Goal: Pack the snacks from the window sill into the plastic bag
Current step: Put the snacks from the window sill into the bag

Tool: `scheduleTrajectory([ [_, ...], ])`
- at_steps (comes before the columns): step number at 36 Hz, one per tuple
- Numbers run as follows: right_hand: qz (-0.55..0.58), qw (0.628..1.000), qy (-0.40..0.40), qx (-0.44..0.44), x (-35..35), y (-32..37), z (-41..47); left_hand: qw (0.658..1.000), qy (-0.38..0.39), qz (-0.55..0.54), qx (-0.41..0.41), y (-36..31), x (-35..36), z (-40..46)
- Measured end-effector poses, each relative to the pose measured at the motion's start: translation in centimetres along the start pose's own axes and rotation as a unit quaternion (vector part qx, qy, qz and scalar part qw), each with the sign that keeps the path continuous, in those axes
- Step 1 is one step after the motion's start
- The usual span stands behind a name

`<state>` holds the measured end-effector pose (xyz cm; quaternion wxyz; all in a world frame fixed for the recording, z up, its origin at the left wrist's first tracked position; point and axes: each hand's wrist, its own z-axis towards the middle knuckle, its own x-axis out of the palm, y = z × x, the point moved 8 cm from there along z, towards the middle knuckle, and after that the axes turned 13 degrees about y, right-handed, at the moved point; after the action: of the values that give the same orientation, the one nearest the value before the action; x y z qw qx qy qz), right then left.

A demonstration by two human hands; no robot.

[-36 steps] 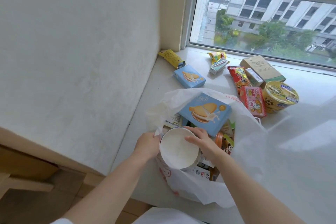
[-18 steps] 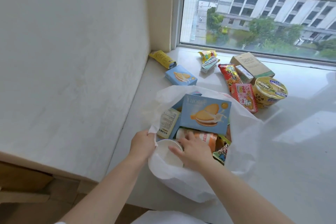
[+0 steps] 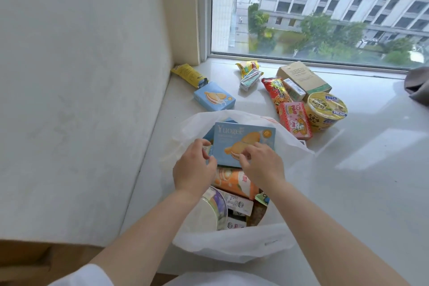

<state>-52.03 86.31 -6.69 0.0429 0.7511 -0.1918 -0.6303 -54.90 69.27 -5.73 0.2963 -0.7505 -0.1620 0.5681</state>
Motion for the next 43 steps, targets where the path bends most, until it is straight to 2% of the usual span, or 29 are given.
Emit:
scheduleTrajectory([
  [12, 0.019, 0.998, -0.060, 0.025, -5.1, -4.6, 4.4, 0.991, 0.020, 0.051, 0.122, -9.8, 1.1, 7.6],
  [21, 0.069, 0.993, -0.031, 0.090, -7.0, -11.1, 10.7, 0.987, 0.076, 0.075, 0.117, -14.6, 4.9, 16.6],
  [31, 0.089, 0.985, 0.041, 0.144, -5.7, -18.5, 21.4, 0.971, 0.158, 0.170, 0.064, -15.6, 10.7, 29.3],
  [37, 0.059, 0.977, 0.104, 0.175, -3.6, -22.8, 28.1, 0.952, 0.182, 0.243, 0.049, -15.2, 14.4, 37.3],
  [43, 0.002, 0.974, 0.113, 0.196, -2.9, -26.3, 34.0, 0.943, 0.160, 0.289, 0.038, -14.5, 17.4, 44.2],
])
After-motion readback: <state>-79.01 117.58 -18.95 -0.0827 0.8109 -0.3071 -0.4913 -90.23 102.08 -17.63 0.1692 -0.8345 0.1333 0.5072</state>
